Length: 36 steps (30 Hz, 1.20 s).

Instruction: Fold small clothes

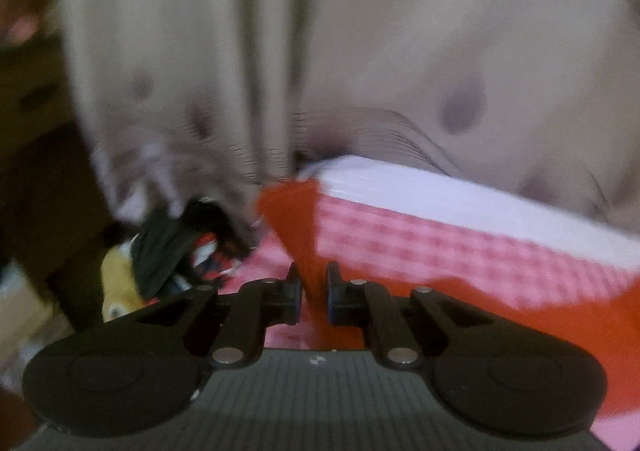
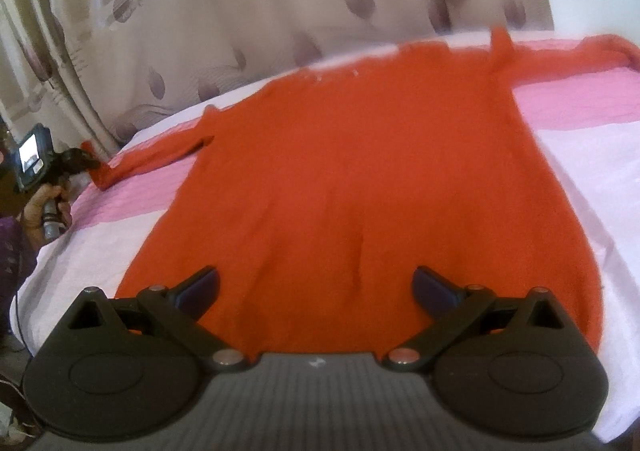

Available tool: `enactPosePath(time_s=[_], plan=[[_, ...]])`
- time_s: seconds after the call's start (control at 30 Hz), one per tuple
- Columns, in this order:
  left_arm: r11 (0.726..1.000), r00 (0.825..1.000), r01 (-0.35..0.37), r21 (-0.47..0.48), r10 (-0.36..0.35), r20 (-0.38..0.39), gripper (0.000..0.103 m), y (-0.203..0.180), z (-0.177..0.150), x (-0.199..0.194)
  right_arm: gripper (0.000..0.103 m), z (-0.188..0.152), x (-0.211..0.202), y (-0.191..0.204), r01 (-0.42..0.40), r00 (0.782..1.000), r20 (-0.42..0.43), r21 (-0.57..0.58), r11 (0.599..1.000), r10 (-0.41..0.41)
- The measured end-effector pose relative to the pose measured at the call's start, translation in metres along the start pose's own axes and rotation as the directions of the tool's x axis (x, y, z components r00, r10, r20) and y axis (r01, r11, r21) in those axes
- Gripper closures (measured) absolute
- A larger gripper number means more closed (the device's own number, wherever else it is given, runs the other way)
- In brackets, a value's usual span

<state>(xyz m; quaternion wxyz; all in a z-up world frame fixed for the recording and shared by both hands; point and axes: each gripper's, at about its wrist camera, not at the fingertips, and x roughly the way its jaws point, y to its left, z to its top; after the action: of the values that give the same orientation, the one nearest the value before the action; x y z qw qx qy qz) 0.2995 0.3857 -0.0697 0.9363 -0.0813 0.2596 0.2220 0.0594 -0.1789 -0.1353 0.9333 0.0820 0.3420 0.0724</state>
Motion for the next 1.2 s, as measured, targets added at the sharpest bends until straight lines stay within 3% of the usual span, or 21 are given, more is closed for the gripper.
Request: enactPosePath(time_s=[0.1, 0.17, 0.27, 0.33, 0.4, 0.43, 0.47, 0.53, 0.63, 0.7, 0.8, 0.9, 0.93, 1.0, 1.07, 1.13, 1.2], plan=[[0.990, 0.994, -0.105, -0.090, 0.105, -0.010, 0.082, 0.027, -0.002, -0.001, 0.000, 0.002, -0.008, -0.001, -0.003, 1.000, 0.008, -0.007, 1.000, 0.003], [0.968, 0.976, -0.219, -0.119, 0.218, -0.024, 0.082, 0.042, -0.002, -0.005, 0.000, 0.004, -0.014, -0.005, -0.001, 1.000, 0.025, 0.000, 1.000, 0.001], [0.935, 0.944, -0.326, -0.139, 0.329, -0.003, 0.083, 0.062, -0.001, -0.025, 0.000, 0.008, -0.022, -0.014, -0.009, 0.999, 0.048, 0.035, 0.999, 0.008], [0.936, 0.941, -0.331, -0.124, 0.336, 0.027, 0.085, 0.063, 0.001, -0.041, 0.000, 0.010, -0.026, -0.018, -0.017, 0.998, 0.061, 0.053, 0.998, 0.014], [0.962, 0.964, -0.256, -0.092, 0.261, 0.057, 0.081, 0.050, -0.001, -0.065, 0.000, 0.014, -0.034, -0.027, -0.025, 0.995, 0.096, 0.058, 0.998, 0.019], [0.975, 0.973, -0.213, -0.066, 0.218, 0.072, 0.066, 0.040, -0.003, -0.078, 0.000, 0.016, -0.037, -0.029, -0.021, 0.994, 0.109, 0.058, 0.998, 0.014], [0.985, 0.982, -0.169, -0.039, 0.171, 0.084, 0.037, 0.027, -0.008, -0.092, 0.000, 0.020, -0.042, -0.036, -0.009, 0.991, 0.134, 0.062, 0.998, 0.001], [0.997, 0.991, -0.076, -0.022, 0.078, 0.105, 0.005, 0.003, -0.022, -0.120, 0.000, 0.031, -0.055, -0.059, 0.014, 0.980, 0.197, 0.098, 0.995, -0.033], [0.996, 0.987, 0.088, -0.023, -0.084, 0.135, 0.003, -0.037, -0.050, -0.151, 0.000, 0.049, -0.074, -0.111, 0.007, 0.951, 0.301, 0.187, 0.982, -0.064], [0.983, 0.978, 0.181, -0.013, -0.179, 0.112, 0.000, -0.066, -0.067, -0.158, 0.000, 0.064, -0.082, -0.157, 0.016, 0.933, 0.343, 0.260, 0.965, -0.108], [0.967, 0.966, 0.254, -0.010, -0.253, 0.046, 0.000, -0.102, -0.090, -0.160, 0.000, 0.089, -0.080, -0.228, 0.029, 0.934, 0.321, 0.367, 0.930, -0.155], [0.955, 0.955, 0.294, -0.029, -0.295, -0.038, 0.001, -0.123, -0.109, -0.151, 0.000, 0.112, -0.069, -0.298, -0.021, 0.950, 0.280, 0.503, 0.864, -0.140], [0.955, 0.954, 0.292, -0.046, -0.295, -0.060, 0.005, -0.127, -0.114, -0.147, 0.000, 0.119, -0.065, -0.317, -0.032, 0.950, 0.280, 0.529, 0.848, -0.139], [0.948, 0.946, 0.313, -0.063, -0.317, -0.063, 0.007, -0.128, -0.117, -0.147, 0.000, 0.137, -0.058, -0.359, 0.013, 0.938, 0.275, 0.580, 0.814, -0.211], [0.949, 0.952, 0.304, -0.079, -0.307, -0.021, 0.000, -0.125, -0.119, -0.149, 0.011, 0.155, -0.051, -0.397, 0.051, 0.918, 0.290, 0.593, 0.804, -0.272], [0.946, 0.951, 0.306, -0.105, -0.310, -0.020, 0.000, -0.119, -0.119, -0.145, 0.030, 0.168, -0.040, -0.425, 0.056, 0.918, 0.279, 0.612, 0.789, -0.281], [0.946, 0.950, 0.298, -0.132, -0.308, -0.062, 0.000, -0.118, -0.119, -0.138, 0.030, 0.173, -0.026, -0.449, -0.017, 0.927, 0.292, 0.662, 0.750, -0.237]])
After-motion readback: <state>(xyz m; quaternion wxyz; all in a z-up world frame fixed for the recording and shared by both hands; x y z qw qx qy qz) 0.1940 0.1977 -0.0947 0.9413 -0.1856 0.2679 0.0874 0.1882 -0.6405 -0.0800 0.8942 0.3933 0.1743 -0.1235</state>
